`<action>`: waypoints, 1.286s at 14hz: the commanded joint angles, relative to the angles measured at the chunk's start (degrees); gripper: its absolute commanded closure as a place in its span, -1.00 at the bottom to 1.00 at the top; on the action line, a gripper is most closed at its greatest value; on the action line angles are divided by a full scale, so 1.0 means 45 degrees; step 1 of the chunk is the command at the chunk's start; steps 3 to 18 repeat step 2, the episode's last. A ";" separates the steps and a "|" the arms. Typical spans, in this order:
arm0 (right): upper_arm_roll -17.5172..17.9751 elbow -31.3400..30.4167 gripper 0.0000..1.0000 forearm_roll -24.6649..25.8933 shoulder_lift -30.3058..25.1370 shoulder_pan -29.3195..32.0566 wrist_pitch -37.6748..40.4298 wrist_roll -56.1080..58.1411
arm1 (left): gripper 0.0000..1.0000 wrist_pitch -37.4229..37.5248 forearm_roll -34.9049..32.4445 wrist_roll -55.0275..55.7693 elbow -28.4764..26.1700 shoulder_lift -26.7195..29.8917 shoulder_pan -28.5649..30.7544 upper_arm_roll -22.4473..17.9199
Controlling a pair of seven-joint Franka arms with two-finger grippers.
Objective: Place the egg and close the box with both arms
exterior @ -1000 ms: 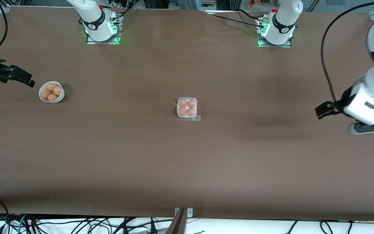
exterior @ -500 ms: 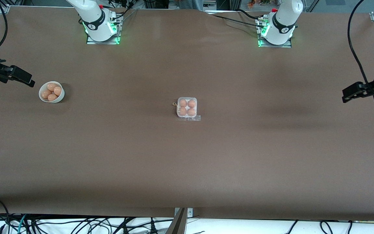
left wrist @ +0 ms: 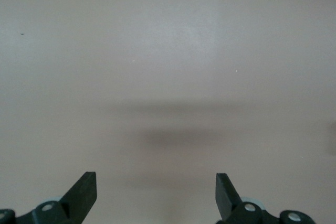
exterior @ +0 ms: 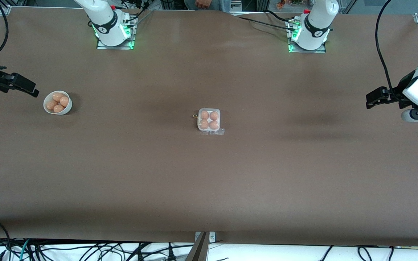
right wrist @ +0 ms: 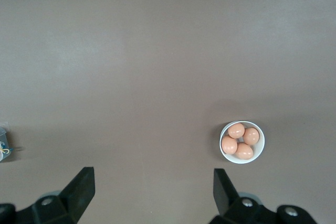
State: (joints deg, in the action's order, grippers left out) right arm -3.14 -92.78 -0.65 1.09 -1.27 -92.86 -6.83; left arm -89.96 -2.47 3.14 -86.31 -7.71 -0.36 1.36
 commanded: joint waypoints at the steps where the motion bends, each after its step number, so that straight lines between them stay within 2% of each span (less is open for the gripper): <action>1: 0.0014 -0.0104 -1.00 -0.0070 -0.0165 0.0068 0.0030 0.0093 | -1.00 -0.0536 0.0450 -0.0189 -0.0703 0.0444 0.0002 -0.0127; 18: 0.0014 -0.0104 -1.00 -0.0070 -0.0165 0.0068 0.0030 0.0074 | -1.00 -0.0633 0.0451 -0.0189 -0.0761 0.0444 0.0041 -0.0127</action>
